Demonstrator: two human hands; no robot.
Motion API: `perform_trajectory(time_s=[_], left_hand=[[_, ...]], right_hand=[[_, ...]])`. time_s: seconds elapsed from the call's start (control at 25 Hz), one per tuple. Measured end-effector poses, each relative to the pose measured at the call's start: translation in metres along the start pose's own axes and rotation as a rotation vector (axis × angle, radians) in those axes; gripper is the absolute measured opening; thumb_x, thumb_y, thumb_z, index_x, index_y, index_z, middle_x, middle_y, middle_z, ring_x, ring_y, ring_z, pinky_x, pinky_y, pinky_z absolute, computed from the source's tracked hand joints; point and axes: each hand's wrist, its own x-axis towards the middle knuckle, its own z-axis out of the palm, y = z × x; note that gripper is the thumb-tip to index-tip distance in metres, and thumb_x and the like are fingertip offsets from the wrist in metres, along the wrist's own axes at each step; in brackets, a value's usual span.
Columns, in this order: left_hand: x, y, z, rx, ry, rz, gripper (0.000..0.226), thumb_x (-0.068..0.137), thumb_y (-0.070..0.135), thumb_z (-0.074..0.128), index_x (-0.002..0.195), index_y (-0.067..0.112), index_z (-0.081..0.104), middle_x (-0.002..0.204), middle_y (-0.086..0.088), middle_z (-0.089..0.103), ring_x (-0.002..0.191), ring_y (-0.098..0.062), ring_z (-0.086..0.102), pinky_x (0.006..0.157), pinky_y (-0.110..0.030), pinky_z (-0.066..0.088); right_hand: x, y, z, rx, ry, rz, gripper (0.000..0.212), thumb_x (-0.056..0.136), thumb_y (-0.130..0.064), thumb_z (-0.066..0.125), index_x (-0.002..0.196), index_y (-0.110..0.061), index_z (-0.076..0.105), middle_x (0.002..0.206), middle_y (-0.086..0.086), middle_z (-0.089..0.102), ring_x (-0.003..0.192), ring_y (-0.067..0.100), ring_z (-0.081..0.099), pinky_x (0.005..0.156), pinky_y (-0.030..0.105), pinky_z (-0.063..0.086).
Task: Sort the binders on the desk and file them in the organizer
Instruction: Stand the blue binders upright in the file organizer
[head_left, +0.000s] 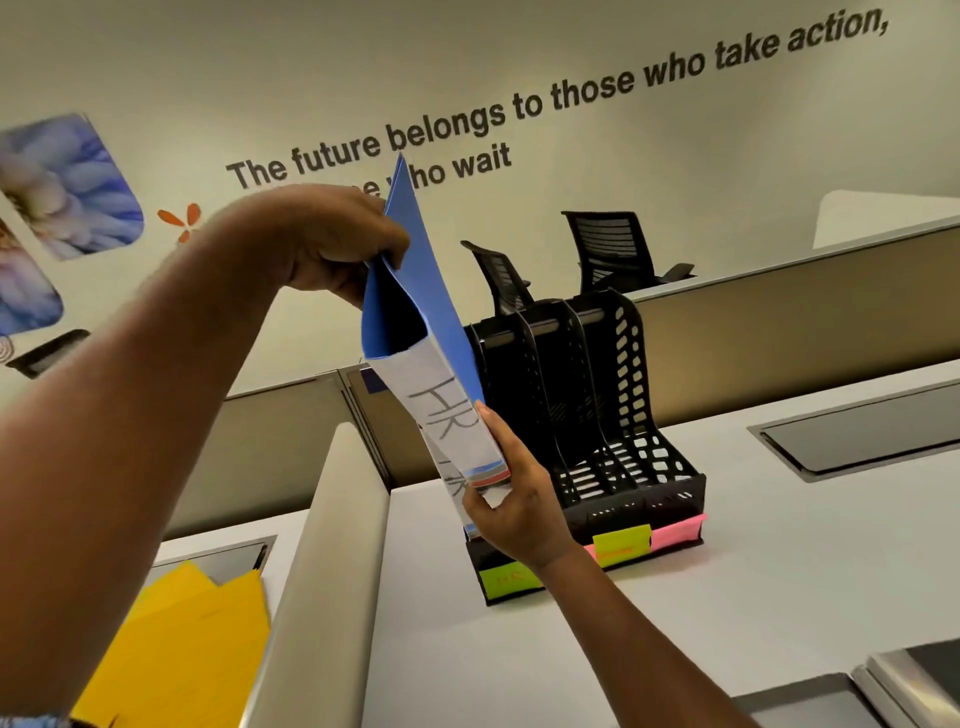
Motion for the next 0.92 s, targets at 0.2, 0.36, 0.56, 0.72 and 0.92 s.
perform_trajectory(time_s=[0.2,0.36,0.56,0.72,0.92], left_hand=[[0.011,0.005,0.014,0.010,0.003,-0.032,0.040,0.089,-0.009,0.043,0.128,-0.001,0.041,0.120,-0.025,0.051,0.075,-0.036,0.064,0.045,-0.037,0.057],[0.023,0.000,0.027,0.035,-0.041,-0.043,0.052,0.088,-0.016,0.039,0.135,0.005,0.037,0.132,-0.024,0.041,0.088,-0.045,0.062,0.043,-0.040,0.056],[0.034,0.001,0.037,0.039,-0.097,-0.029,0.055,0.087,-0.017,0.041,0.134,0.010,0.040,0.138,-0.022,0.038,0.104,-0.054,0.055,0.044,-0.041,0.056],[0.040,0.002,0.043,0.024,-0.123,-0.029,0.052,0.087,-0.017,0.041,0.131,0.010,0.043,0.134,-0.022,0.042,0.097,-0.053,0.058,0.043,-0.039,0.055],[0.054,-0.004,0.047,0.065,-0.142,-0.083,0.052,0.086,-0.019,0.038,0.133,0.003,0.042,0.134,-0.026,0.042,0.098,-0.053,0.058,0.046,-0.044,0.057]], right_hand=[[0.008,0.031,0.006,0.134,-0.145,0.274,0.068,0.087,-0.031,0.068,0.143,-0.035,0.030,0.137,-0.010,0.047,0.128,0.008,0.047,0.090,0.031,0.055],[0.002,0.052,0.012,0.179,-0.210,0.369,0.066,0.084,-0.042,0.067,0.140,-0.045,0.031,0.133,-0.019,0.049,0.125,0.000,0.048,0.089,0.019,0.052],[-0.009,0.073,0.018,0.198,-0.234,0.418,0.068,0.085,-0.050,0.063,0.143,-0.037,0.030,0.134,-0.015,0.052,0.122,0.001,0.051,0.089,0.019,0.052],[-0.028,0.090,0.009,-0.018,-0.283,0.345,0.070,0.087,-0.057,0.055,0.146,-0.034,0.028,0.133,-0.021,0.052,0.119,-0.009,0.049,0.093,0.012,0.047],[-0.035,0.100,0.011,-0.311,-0.290,0.227,0.072,0.087,-0.065,0.041,0.146,-0.026,0.031,0.122,-0.003,0.065,0.104,0.014,0.064,0.085,0.033,0.056]])
